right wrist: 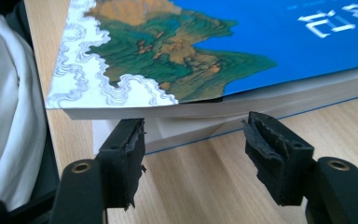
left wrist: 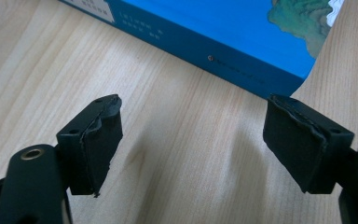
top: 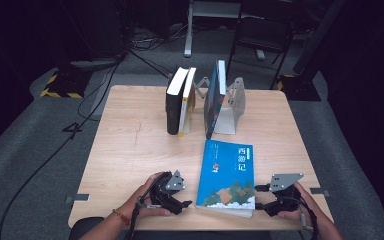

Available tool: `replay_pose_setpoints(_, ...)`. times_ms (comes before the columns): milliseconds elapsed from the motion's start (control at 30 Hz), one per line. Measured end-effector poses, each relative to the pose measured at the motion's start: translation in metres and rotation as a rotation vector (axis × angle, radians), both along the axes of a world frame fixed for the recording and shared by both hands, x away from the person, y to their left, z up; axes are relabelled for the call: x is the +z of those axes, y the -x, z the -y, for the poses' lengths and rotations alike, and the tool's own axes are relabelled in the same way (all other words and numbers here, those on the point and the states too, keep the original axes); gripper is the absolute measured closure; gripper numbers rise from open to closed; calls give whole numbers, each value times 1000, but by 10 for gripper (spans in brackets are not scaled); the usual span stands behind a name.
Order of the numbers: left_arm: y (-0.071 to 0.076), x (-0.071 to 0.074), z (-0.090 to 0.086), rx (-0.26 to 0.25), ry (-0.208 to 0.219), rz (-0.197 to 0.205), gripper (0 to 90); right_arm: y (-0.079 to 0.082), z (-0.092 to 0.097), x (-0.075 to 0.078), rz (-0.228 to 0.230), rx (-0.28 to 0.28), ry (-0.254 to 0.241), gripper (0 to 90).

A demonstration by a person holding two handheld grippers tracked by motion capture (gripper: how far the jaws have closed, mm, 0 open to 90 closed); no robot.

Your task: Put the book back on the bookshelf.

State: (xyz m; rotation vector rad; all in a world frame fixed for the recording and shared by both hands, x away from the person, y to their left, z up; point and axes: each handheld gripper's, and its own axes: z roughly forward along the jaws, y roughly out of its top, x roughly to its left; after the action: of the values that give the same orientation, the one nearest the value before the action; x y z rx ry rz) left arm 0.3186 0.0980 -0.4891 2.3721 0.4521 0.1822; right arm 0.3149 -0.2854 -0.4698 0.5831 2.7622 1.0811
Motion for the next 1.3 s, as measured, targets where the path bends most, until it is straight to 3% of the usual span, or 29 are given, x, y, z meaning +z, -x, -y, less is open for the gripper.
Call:
replay_pose_setpoints(267, 4, 8, 3, -17, 29, 3, 203, 0, 0, 6, 18, -44, -52, 352)
replay_pose_setpoints(433, 6, 16, 3, -24, 82, 5, 203, 0, -2, 9, 30, -61, -68, 352)
replay_pose_setpoints(500, 7, 21, 6, -27, 128, -12, 204, 1, -5, 11, 40, -68, -80, 349)
replay_pose_setpoints(567, 8, 23, 10, -40, 126, -14, 206, 0, -5, 12, 42, -70, -81, 349)
replay_pose_setpoints(633, 13, 26, 20, -65, 110, 18, 201, 0, -6, 14, 49, -79, -94, 348)
replay_pose_setpoints(733, 17, 30, 33, -103, 111, 26, 203, 1, -7, 16, 58, -84, -100, 350)
replay_pose_setpoints(833, 21, 31, 48, -154, 124, 0, 200, 1, -8, 18, 63, -98, -117, 351)
replay_pose_setpoints(1067, 24, 30, 76, -188, 98, 16, 206, 2, -12, 24, 76, -131, -144, 352)
replay_pose_setpoints(1200, 27, 26, 92, -183, 57, 32, 221, 2, -15, 26, 83, -150, -159, 352)
replay_pose_setpoints(1300, 28, 23, 99, -176, 52, 46, 212, 1, -17, 27, 84, -160, -166, 353)
